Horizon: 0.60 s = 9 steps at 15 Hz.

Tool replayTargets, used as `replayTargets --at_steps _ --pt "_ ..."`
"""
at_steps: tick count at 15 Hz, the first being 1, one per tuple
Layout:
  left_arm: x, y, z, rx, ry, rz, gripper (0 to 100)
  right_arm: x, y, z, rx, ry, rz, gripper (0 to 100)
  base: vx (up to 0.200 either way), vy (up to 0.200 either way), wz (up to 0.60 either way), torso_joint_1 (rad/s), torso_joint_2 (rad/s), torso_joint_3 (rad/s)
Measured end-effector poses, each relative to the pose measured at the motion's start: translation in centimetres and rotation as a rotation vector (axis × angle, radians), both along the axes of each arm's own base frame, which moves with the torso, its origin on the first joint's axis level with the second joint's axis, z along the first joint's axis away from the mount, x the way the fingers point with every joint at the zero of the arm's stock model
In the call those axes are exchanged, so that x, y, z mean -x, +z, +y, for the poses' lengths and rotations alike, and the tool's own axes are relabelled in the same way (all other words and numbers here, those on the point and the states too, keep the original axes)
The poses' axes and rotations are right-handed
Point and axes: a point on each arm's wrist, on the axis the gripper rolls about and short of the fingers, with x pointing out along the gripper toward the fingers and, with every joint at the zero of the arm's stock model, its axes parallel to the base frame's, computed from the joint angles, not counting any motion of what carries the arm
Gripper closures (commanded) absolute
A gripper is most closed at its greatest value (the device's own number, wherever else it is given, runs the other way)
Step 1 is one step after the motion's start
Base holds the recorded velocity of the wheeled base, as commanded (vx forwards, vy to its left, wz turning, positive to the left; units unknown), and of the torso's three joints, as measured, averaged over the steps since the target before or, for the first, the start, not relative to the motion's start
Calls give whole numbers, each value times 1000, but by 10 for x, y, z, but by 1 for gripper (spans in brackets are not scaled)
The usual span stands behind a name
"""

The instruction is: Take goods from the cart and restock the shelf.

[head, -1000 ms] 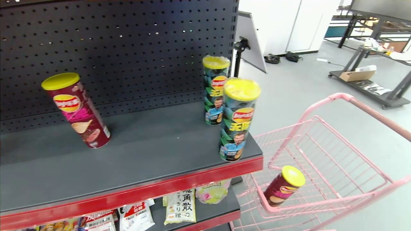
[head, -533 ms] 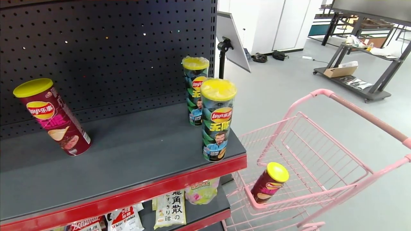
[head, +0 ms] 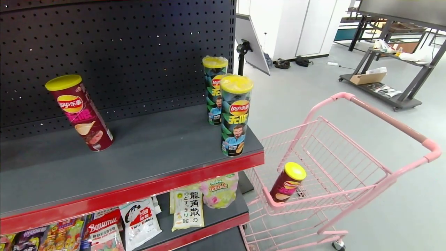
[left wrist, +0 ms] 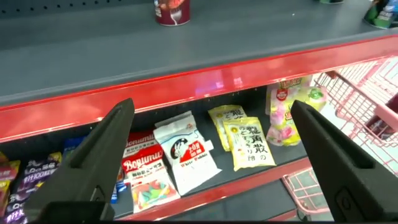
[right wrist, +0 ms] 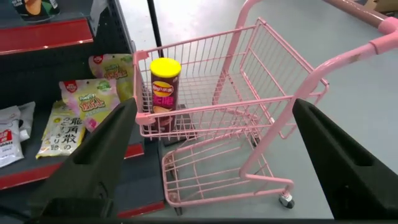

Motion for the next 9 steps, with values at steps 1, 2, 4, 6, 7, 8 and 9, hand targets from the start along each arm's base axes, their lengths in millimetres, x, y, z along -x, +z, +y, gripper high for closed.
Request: replayTargets --at_steps 1,2,4,6,7,8,9 --pt "0 0 0 0 -1 1 0 0 0 0 0 0 1 0 0 0 0 0 0 0" --pt "0 0 0 0 0 1 0 0 0 0 -1 0 0 0 0 0 0 0 0 0" --pt "0 0 0 1 0 0 0 0 0 0 -2 0 0 0 0 0 0 -45 109 65" --pt "0 0 0 1 -1 1 0 0 0 0 -2 0 1 0 0 0 0 -127 342 200" --pt "0 0 0 1 0 1 0 0 0 0 -2 0 1 0 0 0 0 -139 354 207" --pt "0 0 0 1 0 1 0 0 0 0 -2 -1 1 0 0 0 0 -134 354 207" --pt "0 0 0 1 0 2 0 0 0 0 -2 -1 1 0 0 0 0 -144 364 227"
